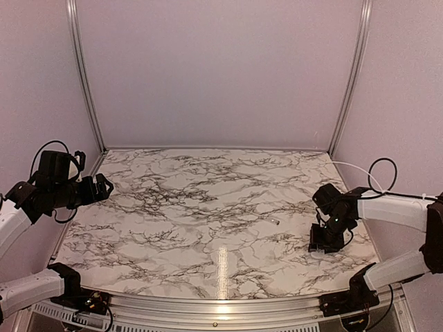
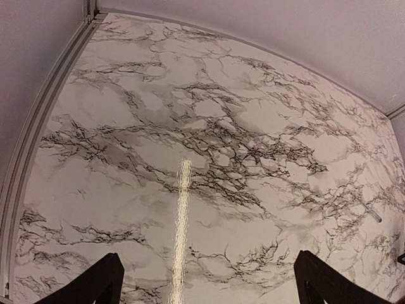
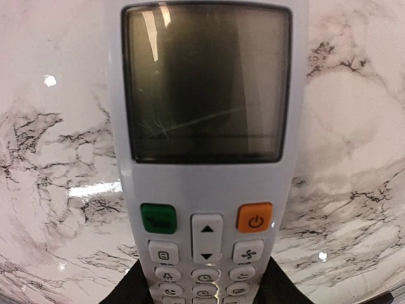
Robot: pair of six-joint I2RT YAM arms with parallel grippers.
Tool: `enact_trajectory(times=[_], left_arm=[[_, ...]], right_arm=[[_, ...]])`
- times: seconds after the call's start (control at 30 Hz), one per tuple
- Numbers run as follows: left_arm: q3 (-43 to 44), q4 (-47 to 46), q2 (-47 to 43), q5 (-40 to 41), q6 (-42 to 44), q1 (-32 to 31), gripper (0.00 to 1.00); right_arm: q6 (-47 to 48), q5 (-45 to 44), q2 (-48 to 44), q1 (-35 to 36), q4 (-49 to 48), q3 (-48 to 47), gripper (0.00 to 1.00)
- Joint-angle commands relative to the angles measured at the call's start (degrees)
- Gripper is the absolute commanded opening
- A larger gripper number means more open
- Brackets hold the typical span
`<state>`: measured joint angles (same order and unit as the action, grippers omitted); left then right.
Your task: Unload the batteries from the remote control
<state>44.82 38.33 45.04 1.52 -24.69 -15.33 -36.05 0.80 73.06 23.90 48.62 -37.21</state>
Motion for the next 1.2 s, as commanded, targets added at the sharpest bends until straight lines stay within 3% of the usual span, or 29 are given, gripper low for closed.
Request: enact_trajectory(times=[0.0,0.23,0.33,0.5,1.17], left_arm=[[1.0,1.8,-0.3,-3.1,0.4,-0.2,0.99],[1.0,-3.9,-0.3,-23.2,0.1,-0.2,0.99],[0.6,-9.8,0.8,-32.3,-3.3,-0.2,0.96],[0.6,-21.1,4.3,-40.6,-10.7,-0.9,0.94],[11.2,-44.5,23.3,-47.1,-22.8,-12.4,0.86]], right_arm=[[-0.1,0.2,-1.9,0.6,2.4,-6.6,0.15],[4.1,14.4,-3.7,0.6,-3.2,-15.2,0.14],[3.6,21.7,-4.1,0.7,-7.0,-19.0,0.14],[1.2,28.5,-4.4,1.6,-13.5,-23.4,0.13],[-7.1,38.5,11.8,22.7,-36.5,-38.2,0.12]])
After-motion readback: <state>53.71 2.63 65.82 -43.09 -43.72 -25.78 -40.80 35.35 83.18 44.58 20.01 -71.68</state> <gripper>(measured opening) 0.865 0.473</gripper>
